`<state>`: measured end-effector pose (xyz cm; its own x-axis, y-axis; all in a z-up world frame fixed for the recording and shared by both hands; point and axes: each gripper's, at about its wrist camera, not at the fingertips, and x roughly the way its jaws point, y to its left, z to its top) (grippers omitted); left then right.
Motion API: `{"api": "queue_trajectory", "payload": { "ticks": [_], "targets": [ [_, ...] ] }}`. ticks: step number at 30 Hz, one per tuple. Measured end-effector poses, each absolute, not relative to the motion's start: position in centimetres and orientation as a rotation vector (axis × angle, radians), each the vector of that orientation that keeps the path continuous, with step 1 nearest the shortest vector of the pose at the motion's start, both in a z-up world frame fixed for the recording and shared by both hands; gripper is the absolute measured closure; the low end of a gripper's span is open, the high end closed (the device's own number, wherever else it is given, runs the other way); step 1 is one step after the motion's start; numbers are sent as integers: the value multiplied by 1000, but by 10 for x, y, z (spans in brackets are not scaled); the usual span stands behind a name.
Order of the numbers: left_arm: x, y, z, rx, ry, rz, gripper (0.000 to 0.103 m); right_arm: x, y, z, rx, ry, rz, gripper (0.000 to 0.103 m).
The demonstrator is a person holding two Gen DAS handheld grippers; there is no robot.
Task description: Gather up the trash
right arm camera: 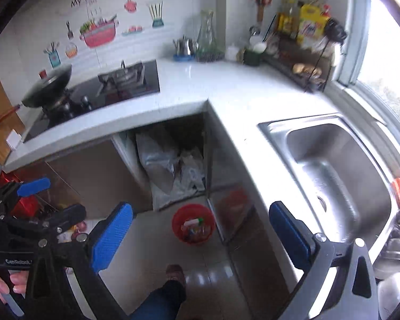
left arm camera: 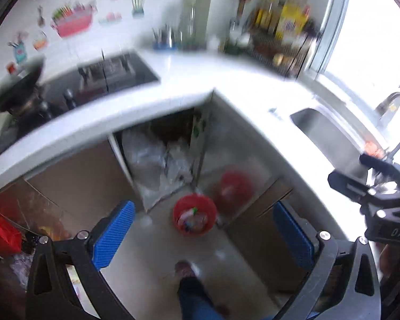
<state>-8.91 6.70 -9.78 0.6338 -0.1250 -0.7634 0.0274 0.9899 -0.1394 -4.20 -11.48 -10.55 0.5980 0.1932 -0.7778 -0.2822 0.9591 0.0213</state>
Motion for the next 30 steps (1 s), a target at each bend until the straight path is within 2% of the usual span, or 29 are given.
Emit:
{"api": "queue_trajectory", "payload": {
  "ticks": [6,13,19,30],
  "targets": [
    [-160,44,-15,-28,699,-68,0,-112,-139,-35,-78,732,255,1],
    [-203,39,31,-55,630,-78,0,-149,-149,-7,-70,678,244,1],
    [-228,43,51,-84,593,-88,0,-158,-158,0,-56,637,222,1],
    [-238,47,55,-54,594,-103,0,-176,-150,4,-28,616,196,1]
  ]
}}
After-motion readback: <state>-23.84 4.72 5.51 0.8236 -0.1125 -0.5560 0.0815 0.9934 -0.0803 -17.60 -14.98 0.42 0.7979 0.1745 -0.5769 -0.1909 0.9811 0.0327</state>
